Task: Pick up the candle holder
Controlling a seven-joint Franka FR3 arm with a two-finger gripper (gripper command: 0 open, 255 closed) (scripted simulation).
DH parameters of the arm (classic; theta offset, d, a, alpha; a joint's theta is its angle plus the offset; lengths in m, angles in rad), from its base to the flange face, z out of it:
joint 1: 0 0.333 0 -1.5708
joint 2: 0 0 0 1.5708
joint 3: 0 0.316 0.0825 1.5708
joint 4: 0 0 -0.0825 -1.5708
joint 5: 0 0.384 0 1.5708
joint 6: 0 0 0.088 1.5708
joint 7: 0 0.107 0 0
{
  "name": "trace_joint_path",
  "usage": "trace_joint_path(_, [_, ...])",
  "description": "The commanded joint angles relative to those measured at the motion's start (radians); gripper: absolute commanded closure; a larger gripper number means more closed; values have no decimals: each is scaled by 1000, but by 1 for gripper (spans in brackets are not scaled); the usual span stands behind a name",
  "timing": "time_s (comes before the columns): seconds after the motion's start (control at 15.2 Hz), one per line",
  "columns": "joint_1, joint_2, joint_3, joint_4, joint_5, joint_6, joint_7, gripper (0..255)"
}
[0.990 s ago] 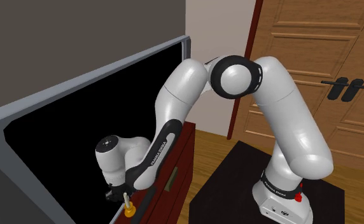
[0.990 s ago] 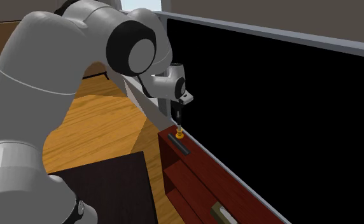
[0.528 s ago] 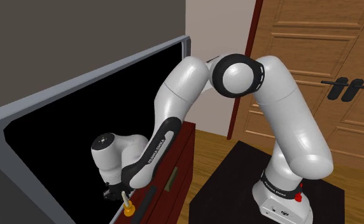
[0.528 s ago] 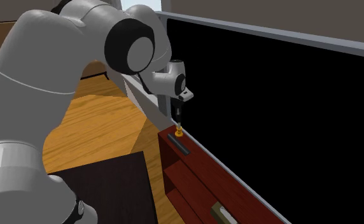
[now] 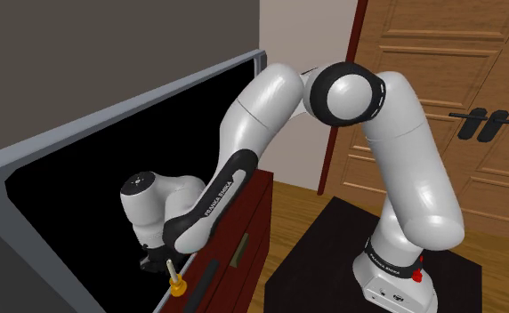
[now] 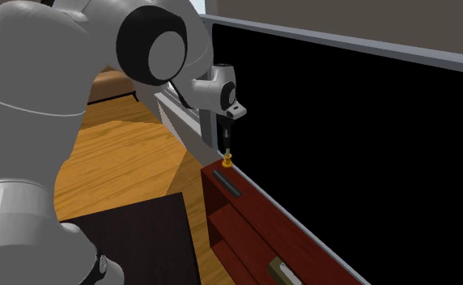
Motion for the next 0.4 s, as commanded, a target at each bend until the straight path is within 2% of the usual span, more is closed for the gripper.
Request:
trace_joint_path(0.0, [-8,-20,9,-2,11,-15,-9,255])
trace_joint_path(0.33, [-19,-50,24,-3,31,-43,-22,255])
